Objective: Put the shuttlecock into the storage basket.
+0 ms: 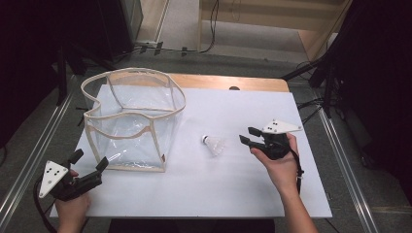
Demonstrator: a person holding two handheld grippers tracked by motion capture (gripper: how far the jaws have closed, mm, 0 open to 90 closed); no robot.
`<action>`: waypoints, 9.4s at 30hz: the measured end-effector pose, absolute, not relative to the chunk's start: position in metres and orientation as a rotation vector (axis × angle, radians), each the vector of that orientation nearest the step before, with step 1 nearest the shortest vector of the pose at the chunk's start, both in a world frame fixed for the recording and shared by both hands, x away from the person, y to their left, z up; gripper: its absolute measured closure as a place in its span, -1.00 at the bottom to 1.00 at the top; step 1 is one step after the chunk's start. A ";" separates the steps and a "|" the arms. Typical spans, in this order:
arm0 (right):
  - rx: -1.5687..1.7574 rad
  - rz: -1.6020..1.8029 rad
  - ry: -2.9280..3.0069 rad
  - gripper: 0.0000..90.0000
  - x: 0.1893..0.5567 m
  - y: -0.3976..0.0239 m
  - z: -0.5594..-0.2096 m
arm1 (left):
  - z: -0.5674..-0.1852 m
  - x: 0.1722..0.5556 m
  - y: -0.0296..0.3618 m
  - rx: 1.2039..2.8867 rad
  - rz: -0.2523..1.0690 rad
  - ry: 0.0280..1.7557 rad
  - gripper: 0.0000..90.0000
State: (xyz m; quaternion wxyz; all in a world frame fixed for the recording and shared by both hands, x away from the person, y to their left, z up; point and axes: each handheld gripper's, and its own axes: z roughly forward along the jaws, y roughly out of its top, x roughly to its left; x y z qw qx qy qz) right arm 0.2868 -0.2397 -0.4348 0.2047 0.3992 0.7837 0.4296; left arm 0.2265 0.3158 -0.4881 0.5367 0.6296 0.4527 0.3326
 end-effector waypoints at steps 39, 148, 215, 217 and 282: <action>1.047 1.114 2.436 0.95 0.350 -0.190 -0.465 | -0.488 0.226 0.314 1.519 0.798 1.066 -0.74; 1.165 0.926 2.356 0.94 0.367 -0.162 -0.484 | -0.488 0.227 0.312 1.533 0.800 1.056 -0.74; 1.394 0.965 2.298 0.03 0.432 -0.085 -0.507 | -0.488 0.228 0.313 1.528 0.788 1.057 -0.74; 1.393 0.964 2.293 0.09 0.432 -0.084 -0.508 | -0.488 0.228 0.313 1.528 0.789 1.056 -0.74; 1.095 1.178 2.180 0.36 0.368 -0.117 -0.414 | -0.488 0.227 0.311 1.542 0.798 1.053 -0.74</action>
